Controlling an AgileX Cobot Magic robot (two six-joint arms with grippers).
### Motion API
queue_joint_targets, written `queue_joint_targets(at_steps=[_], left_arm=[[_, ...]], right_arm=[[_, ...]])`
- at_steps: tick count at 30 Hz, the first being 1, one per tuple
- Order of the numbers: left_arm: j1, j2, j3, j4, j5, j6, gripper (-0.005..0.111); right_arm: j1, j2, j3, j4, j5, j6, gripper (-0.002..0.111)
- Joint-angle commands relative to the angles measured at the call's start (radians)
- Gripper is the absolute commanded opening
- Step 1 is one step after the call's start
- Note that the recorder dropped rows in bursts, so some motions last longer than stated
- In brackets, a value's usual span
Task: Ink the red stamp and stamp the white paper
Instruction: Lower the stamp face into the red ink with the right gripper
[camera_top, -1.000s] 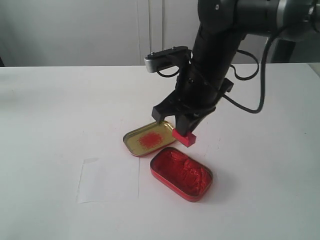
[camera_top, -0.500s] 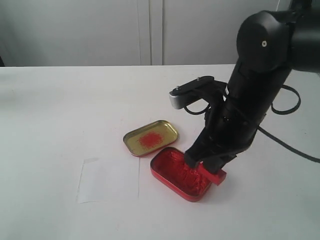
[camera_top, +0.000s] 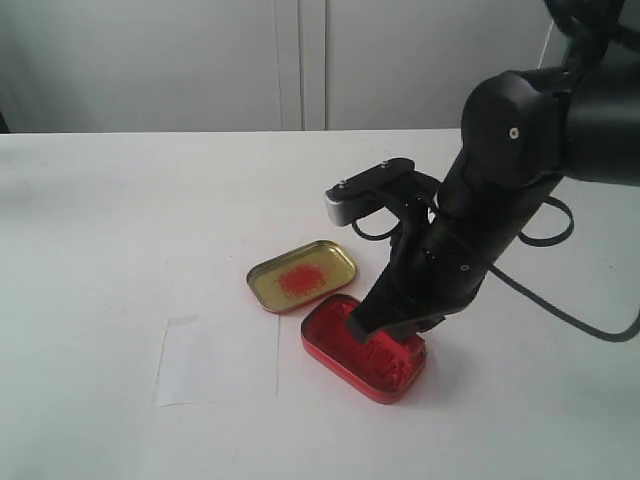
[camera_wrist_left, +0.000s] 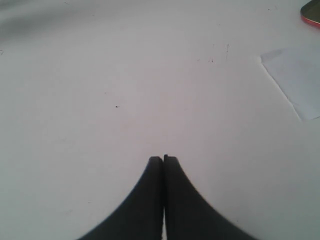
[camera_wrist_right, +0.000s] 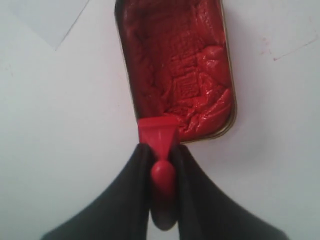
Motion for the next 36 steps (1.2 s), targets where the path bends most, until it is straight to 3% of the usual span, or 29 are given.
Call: queue_joint_targets(at_steps=[1, 36], left_arm=[[-0.005, -0.004, 0.01, -0.002, 0.001, 0.0, 0.0], [-0.005, -0.004, 0.01, -0.002, 0.001, 0.0, 0.0]], right_arm=[[0.027, 0.035, -0.014, -0.045, 0.001, 0.014, 0.0], [0.027, 0.155, -0.07, -0.089, -0.058, 0.016, 0.0]])
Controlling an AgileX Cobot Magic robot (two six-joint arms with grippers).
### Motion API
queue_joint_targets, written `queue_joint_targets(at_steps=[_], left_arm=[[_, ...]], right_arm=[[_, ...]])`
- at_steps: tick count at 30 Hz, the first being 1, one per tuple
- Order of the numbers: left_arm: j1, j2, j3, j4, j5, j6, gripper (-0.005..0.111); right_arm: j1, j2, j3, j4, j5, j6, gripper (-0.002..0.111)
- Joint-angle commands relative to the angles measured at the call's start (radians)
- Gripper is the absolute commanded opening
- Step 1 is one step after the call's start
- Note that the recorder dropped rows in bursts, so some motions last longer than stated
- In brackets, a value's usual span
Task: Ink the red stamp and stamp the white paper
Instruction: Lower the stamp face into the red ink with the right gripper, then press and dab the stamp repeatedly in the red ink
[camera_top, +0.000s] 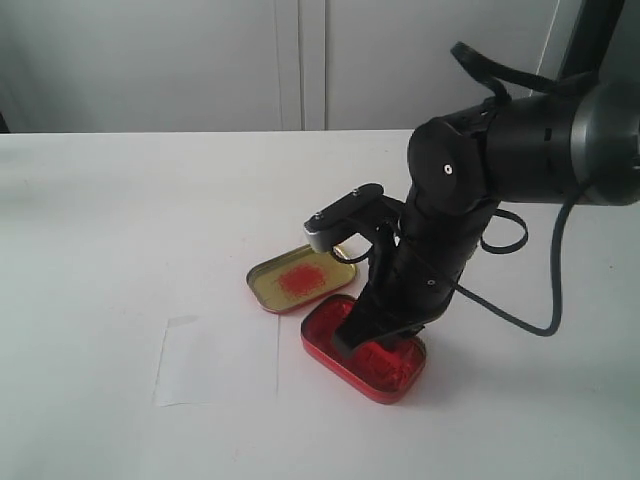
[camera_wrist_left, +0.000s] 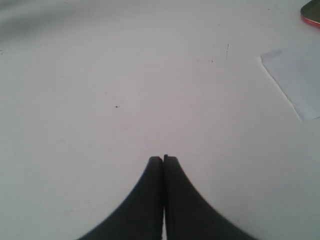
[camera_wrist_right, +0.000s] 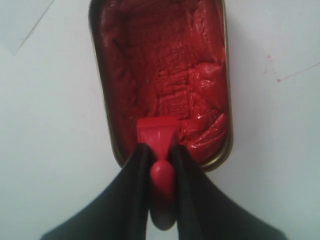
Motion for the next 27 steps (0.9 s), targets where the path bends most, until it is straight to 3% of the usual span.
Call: queue_joint_targets(at_steps=[1, 27], left_arm=[[-0.005, -0.004, 0.01, -0.002, 0.001, 0.0, 0.0], [-0.005, -0.004, 0.01, -0.002, 0.001, 0.0, 0.0]], right_arm=[[0.0, 0.017, -0.035, -0.011, -0.013, 0.001, 0.0], [0.0, 0.144, -0.132, -0.004, -0.049, -0.022, 0.0]])
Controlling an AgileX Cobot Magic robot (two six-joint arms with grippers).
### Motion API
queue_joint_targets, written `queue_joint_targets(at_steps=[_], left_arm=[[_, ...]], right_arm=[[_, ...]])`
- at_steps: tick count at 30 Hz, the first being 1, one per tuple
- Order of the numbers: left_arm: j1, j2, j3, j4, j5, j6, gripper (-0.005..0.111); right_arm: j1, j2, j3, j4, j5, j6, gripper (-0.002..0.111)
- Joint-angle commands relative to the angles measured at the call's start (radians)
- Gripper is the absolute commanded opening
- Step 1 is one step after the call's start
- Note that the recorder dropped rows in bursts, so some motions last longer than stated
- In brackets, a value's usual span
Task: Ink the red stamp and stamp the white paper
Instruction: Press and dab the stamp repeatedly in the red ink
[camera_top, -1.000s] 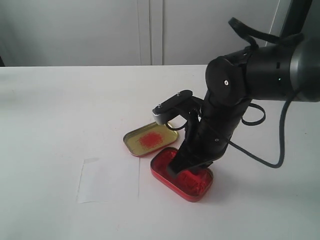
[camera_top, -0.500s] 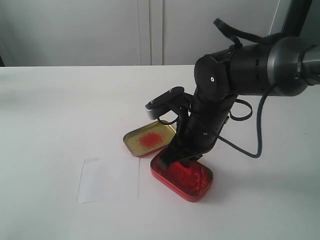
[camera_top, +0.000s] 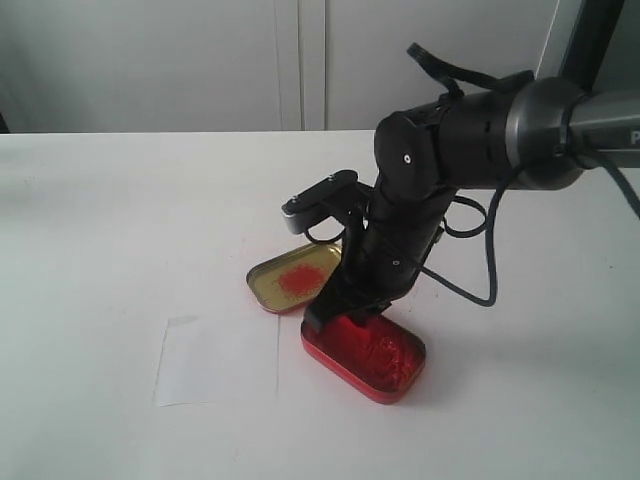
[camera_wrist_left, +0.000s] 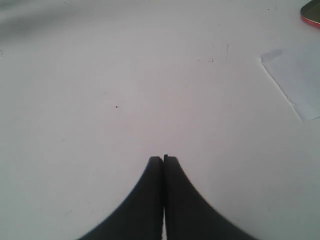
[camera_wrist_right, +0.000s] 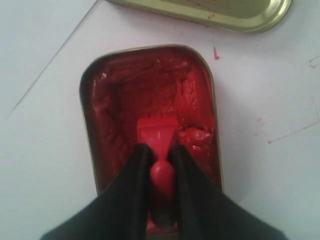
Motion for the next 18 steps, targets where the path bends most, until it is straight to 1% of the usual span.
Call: queue_joint_targets(at_steps=[1, 10, 18], left_arm=[[-0.005, -0.004, 0.01, -0.002, 0.001, 0.0, 0.0], [-0.005, -0.004, 0.01, -0.002, 0.001, 0.0, 0.0], [-0.005, -0.004, 0.01, -0.002, 0.001, 0.0, 0.0]], right_arm=[[0.0, 0.03, -0.011, -0.006, -0.012, -0.014, 0.0], [0.0, 0.063, -0.077, -0.008, 0.026, -0.014, 0.0], [0.0, 0.08, -0.077, -0.006, 0.039, -0.011, 0.0]])
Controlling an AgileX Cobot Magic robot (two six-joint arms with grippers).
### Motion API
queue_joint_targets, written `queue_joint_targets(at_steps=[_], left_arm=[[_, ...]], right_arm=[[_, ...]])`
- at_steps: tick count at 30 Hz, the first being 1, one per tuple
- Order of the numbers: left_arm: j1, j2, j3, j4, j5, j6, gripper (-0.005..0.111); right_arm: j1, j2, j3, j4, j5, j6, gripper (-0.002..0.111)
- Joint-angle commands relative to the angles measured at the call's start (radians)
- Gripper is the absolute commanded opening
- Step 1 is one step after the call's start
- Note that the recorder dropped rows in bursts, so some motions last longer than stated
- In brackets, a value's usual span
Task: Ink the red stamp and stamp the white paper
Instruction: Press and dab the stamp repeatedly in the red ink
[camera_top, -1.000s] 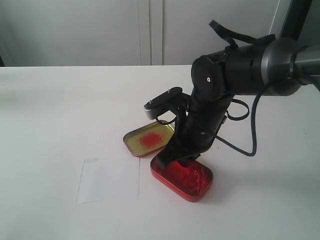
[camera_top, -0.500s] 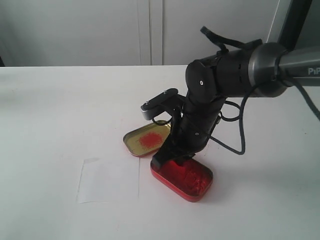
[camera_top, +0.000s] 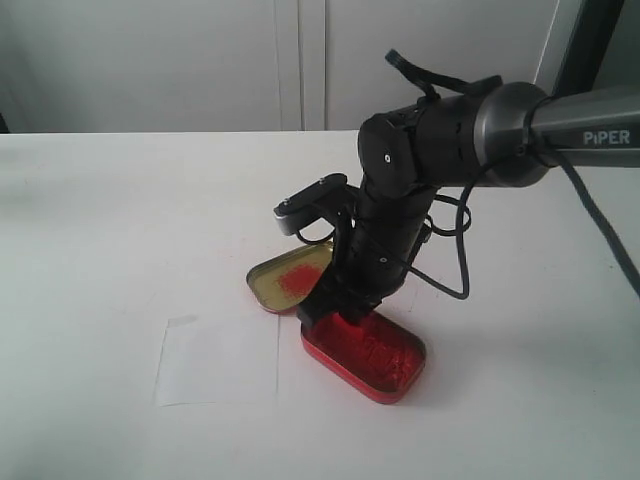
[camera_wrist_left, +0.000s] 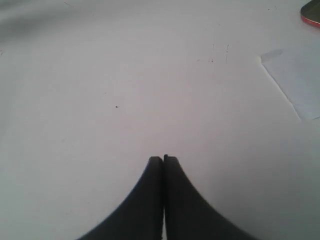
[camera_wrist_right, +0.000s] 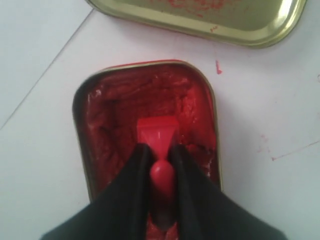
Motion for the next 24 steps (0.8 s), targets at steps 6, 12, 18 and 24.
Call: queue_joint_targets(at_steps=[6, 12, 18, 24], left_arm=[[-0.005, -0.004, 0.01, -0.002, 0.001, 0.0, 0.0], [-0.005, -0.004, 0.01, -0.002, 0.001, 0.0, 0.0], [-0.005, -0.004, 0.01, -0.002, 0.001, 0.0, 0.0], [-0.005, -0.004, 0.01, -0.002, 0.001, 0.0, 0.0]], right_arm=[[0.0, 0.112, -0.007, 0.006, 0.001, 0.0, 0.0], [0.0, 0.185, 0.0, 0.006, 0.048, 0.042, 0.0], [0.0, 0.22, 0.0, 0.006, 0.088, 0.039, 0.0], [0.0, 0.249, 0.002, 0.006, 0.115, 0.041, 0.0]])
